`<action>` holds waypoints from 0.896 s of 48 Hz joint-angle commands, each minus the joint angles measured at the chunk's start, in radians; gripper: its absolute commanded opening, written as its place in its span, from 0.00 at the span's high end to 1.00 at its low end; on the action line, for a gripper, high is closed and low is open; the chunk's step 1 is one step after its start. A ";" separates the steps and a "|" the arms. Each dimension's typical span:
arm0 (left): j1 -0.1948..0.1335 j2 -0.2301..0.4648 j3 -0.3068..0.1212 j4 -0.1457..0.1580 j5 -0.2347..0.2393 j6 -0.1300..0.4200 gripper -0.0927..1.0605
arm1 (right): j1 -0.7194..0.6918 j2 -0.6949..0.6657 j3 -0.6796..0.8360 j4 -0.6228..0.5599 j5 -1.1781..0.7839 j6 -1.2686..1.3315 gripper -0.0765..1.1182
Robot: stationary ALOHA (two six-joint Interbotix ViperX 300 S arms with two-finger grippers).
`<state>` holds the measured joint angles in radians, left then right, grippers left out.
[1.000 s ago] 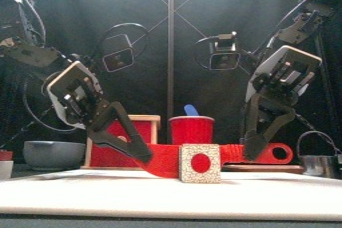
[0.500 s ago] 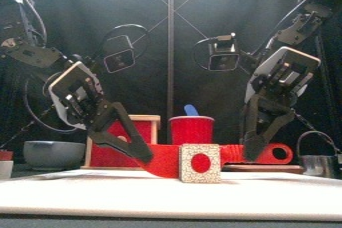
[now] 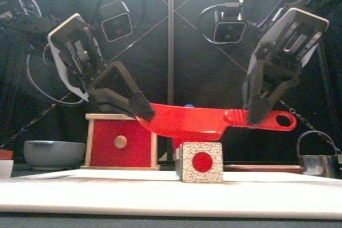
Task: Cut the sushi into 4 pieces with the knife
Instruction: Cut the sushi into 4 pieces
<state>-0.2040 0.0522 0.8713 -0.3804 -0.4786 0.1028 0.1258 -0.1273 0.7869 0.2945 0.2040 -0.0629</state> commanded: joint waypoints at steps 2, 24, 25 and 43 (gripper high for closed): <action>-0.003 -0.023 -0.025 0.002 -0.008 -0.003 0.80 | 0.012 -0.037 -0.017 0.005 -0.009 0.000 0.90; -0.023 0.040 -0.031 0.000 -0.014 -0.005 0.80 | 0.034 -0.011 -0.009 0.020 -0.020 0.000 0.90; -0.021 0.046 -0.031 -0.002 -0.014 -0.005 0.80 | 0.034 -0.008 -0.008 0.020 -0.021 0.000 0.90; -0.025 0.103 -0.043 -0.005 -0.011 -0.008 0.80 | 0.041 0.054 -0.008 0.044 -0.040 0.000 0.90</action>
<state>-0.2408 0.1442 0.8498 -0.3804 -0.4878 0.0982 0.1672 -0.0828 0.7946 0.3313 0.1825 -0.0629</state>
